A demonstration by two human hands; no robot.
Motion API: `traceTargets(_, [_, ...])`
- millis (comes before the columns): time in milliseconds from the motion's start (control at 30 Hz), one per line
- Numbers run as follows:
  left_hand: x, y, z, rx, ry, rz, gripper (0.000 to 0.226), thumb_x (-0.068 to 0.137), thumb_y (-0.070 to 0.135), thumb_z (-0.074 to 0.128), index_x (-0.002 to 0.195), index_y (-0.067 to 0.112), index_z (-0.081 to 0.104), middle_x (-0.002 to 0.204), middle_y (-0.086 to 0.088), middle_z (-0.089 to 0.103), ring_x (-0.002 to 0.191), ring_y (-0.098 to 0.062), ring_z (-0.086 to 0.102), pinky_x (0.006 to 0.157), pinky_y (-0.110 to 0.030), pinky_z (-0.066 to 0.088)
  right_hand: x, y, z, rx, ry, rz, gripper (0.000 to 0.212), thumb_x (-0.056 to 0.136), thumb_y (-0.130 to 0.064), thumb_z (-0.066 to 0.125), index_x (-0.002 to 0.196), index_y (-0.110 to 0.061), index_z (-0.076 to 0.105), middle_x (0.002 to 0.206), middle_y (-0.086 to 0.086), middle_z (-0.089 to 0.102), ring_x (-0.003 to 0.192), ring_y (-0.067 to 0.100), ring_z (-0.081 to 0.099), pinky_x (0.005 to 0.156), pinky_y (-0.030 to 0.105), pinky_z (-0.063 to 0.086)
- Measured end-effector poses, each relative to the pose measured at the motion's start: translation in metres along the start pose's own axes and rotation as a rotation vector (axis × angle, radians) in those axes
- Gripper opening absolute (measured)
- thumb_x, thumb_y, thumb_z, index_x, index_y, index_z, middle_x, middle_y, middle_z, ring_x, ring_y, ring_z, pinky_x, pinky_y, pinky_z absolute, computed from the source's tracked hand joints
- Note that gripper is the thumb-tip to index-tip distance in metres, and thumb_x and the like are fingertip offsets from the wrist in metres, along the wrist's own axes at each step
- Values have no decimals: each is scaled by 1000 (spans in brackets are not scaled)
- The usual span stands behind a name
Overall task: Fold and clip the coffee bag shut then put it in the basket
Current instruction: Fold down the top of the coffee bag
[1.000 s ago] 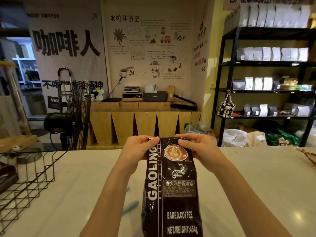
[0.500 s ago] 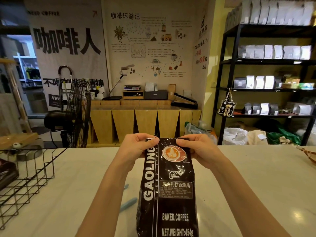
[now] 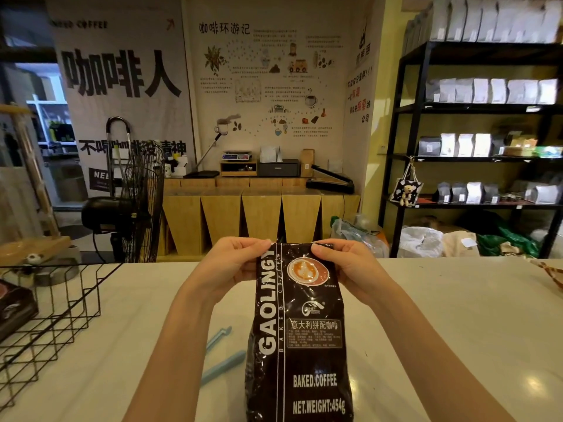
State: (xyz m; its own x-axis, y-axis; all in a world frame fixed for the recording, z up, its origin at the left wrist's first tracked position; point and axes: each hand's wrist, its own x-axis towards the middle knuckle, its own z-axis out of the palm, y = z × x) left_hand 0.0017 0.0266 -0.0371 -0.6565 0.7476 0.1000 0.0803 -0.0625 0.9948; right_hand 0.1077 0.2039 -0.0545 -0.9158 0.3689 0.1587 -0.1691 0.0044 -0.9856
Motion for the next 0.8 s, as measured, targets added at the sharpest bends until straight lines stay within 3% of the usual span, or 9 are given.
traceTargets(233, [2,2,-1,7,53,2,19,83,11,58,94,0,69,75,-8,75,69,-17,71,63,-29,58,-1,-4,2,-78,-7,12,9,81,-20,63,82,-13,69,77,6,72,70,17,68,58,21,54])
traceTargets(800, [2,0,1,4,68,55,15,84,8,56,89,4,70,71,-5,74,65,-14,70,60,-25,56,-5,-6,0,-100,-7,-13,8,77,-21,66,79,-14,71,77,8,73,72,19,69,58,23,53])
